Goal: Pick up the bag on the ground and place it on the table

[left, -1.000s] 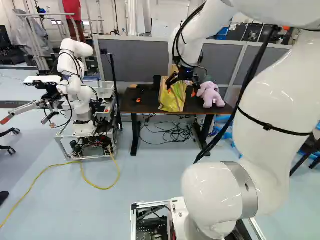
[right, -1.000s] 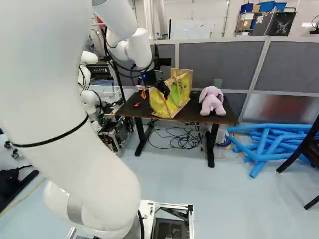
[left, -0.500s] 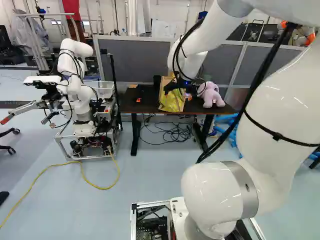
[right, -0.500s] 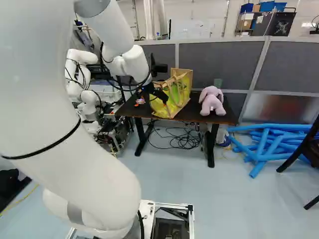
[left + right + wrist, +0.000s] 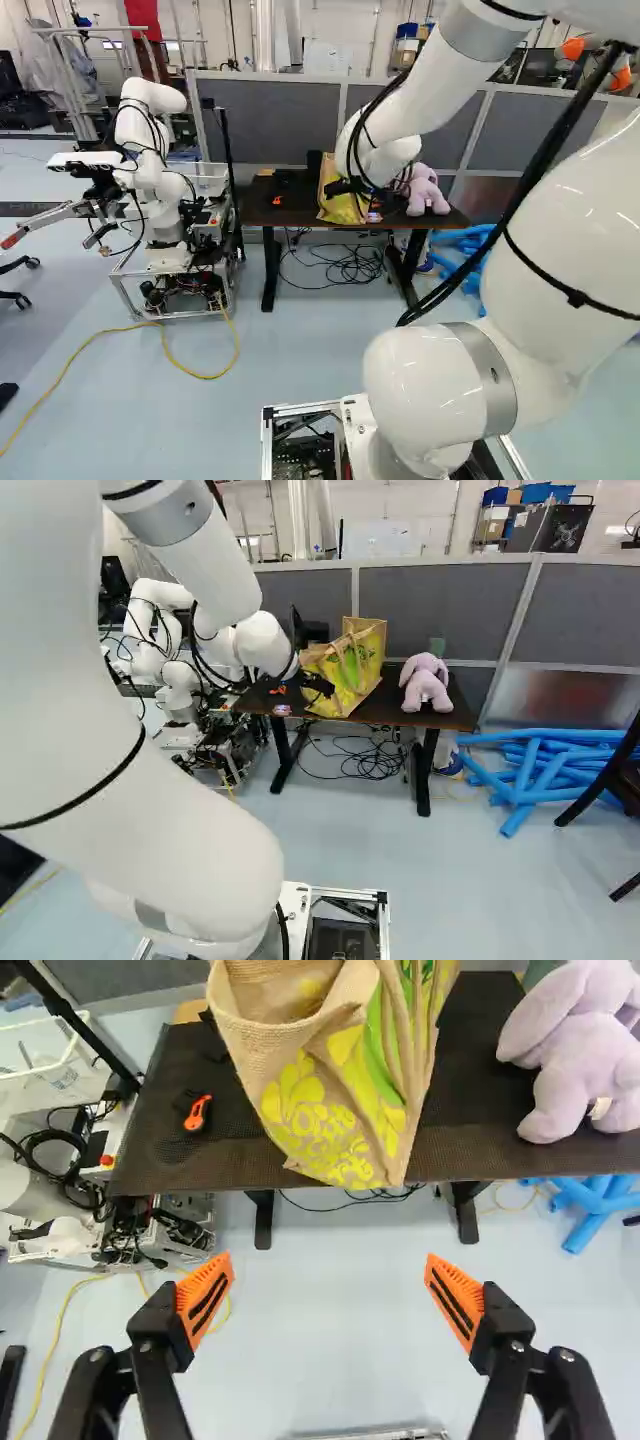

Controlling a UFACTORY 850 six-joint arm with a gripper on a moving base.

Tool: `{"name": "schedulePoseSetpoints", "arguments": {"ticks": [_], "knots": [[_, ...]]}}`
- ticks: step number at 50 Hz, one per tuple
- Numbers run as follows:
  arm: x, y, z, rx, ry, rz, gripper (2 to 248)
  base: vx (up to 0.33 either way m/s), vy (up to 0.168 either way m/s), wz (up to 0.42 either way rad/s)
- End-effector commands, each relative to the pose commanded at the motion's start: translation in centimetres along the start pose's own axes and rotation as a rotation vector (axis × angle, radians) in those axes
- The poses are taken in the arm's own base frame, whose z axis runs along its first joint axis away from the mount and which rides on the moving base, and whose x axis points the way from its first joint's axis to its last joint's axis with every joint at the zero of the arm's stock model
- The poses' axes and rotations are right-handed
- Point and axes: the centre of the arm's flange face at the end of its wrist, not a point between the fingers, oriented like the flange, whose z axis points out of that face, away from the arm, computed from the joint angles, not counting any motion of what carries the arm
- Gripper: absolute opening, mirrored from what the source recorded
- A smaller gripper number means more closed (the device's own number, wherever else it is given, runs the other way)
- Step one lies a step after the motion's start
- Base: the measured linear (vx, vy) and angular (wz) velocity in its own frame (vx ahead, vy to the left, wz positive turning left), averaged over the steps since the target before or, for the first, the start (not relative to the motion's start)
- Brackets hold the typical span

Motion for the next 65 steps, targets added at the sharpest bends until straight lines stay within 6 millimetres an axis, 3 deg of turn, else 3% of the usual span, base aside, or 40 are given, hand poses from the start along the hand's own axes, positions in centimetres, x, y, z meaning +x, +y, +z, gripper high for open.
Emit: {"name": "schedulePoseSetpoints", "arguments": {"ticks": [34, 65], "knots": [[-7.5, 0.2, -1.3, 0.033, 0.224, -0.061, 247, 0.0, 0.0, 0.0], [-12.2, 0.5, -2.6, 0.043, 0.361, -0.097, 247, 0.0, 0.0, 0.0]]}}
